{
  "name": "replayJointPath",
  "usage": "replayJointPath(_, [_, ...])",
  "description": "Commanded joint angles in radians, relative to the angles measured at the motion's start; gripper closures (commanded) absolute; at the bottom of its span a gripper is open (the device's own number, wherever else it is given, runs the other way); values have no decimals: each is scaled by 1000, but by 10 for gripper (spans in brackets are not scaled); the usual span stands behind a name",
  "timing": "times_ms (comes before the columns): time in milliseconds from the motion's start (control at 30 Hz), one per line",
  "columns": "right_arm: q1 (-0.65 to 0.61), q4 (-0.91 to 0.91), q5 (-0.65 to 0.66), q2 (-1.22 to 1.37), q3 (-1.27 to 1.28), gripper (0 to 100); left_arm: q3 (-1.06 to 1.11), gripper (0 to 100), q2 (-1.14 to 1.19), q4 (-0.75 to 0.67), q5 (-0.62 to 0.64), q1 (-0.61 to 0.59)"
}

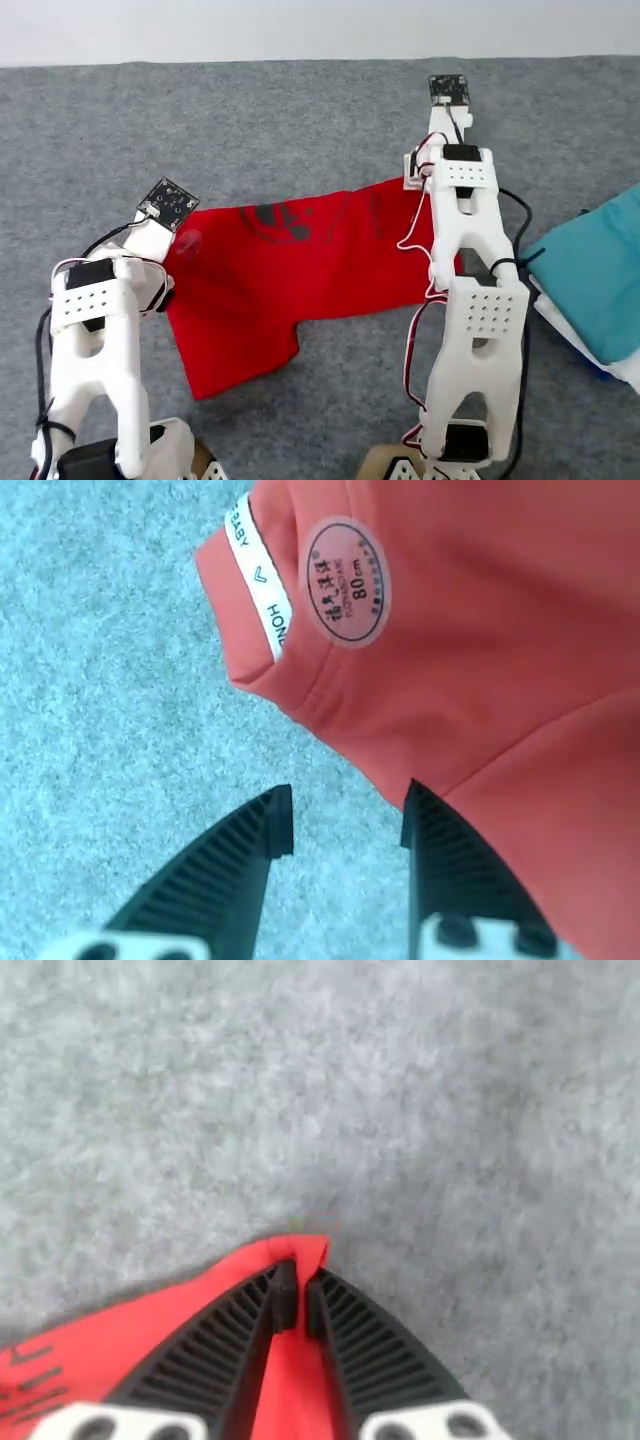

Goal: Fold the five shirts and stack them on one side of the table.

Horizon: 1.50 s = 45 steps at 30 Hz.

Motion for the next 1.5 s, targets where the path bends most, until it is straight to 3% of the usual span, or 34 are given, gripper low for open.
replayJointPath(0, [16, -1, 6, 7, -117, 989, -2, 816, -25, -18, 9, -3])
replayJointPath(500, [47, 7, 8, 268, -502, 977, -2, 816, -25, -20, 43, -3])
replayJointPath(767, [41, 151, 3, 248, -546, 727, -1, 816, -25, -17, 43, -3])
replayJointPath(933, [41, 314, 2, 191, -657, 747, 16, 816, -25, -20, 43, 3])
replayJointPath(1300, [42, 889, 8, 176, -921, 846, 12, 816, -31, -21, 83, -2])
replayJointPath(1467, [94, 894, 43, 139, -884, 890, 15, 816, -25, -80, 189, -3])
